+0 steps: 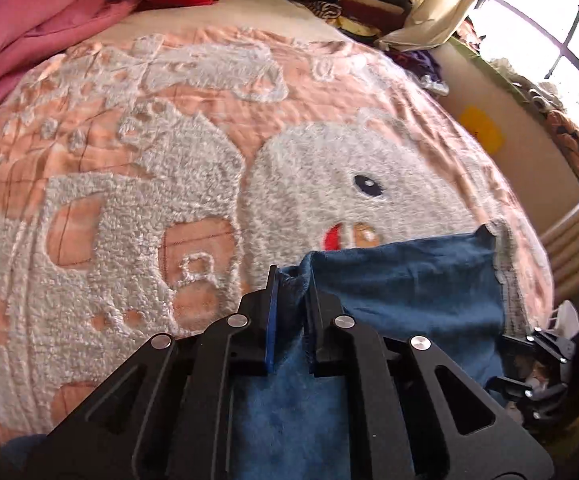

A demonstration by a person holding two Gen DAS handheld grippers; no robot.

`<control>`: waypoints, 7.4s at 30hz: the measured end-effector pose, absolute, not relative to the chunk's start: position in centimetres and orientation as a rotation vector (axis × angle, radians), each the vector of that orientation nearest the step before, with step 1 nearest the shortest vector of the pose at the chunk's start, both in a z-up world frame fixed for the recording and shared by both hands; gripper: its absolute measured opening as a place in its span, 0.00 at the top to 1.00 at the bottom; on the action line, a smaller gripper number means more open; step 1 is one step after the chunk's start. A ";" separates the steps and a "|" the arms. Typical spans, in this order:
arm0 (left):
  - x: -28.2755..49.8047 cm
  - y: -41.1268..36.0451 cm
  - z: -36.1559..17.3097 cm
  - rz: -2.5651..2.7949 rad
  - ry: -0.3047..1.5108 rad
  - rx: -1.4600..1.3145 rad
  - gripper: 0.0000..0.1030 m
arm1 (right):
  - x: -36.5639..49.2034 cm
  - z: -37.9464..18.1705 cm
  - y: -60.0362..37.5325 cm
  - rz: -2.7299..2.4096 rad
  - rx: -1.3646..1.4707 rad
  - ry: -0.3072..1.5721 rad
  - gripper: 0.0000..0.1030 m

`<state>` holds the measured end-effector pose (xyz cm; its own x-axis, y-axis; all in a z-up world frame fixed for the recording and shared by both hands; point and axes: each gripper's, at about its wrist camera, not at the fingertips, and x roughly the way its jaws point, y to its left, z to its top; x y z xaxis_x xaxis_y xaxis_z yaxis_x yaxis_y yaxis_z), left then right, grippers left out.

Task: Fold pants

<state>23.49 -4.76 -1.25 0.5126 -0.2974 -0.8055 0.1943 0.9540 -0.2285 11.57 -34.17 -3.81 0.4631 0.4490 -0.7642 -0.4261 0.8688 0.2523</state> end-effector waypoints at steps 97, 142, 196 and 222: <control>7.4 -2.1 1.4 -0.134 0.957 -0.012 0.10 | 4.9 0.8 -34.9 0.415 -0.080 0.880 0.36; 5.4 -7.5 1.1 -0.141 0.985 0.138 0.09 | 4.6 3.6 -35.1 0.425 -0.014 0.818 0.16; 18.9 -20.2 4.6 -0.343 0.893 0.174 0.09 | 5.0 0.6 -42.0 0.367 0.163 0.864 0.16; 26.3 -24.9 -2.6 -0.602 0.993 0.230 0.41 | 9.5 -3.1 -41.5 0.453 0.364 0.927 0.38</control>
<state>26.28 -24.87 -2.60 0.4007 -0.3692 -0.8385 0.5725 0.8154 -0.0854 9.51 -41.49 -3.15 0.5185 0.5206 -0.6783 -0.2153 0.8472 0.4857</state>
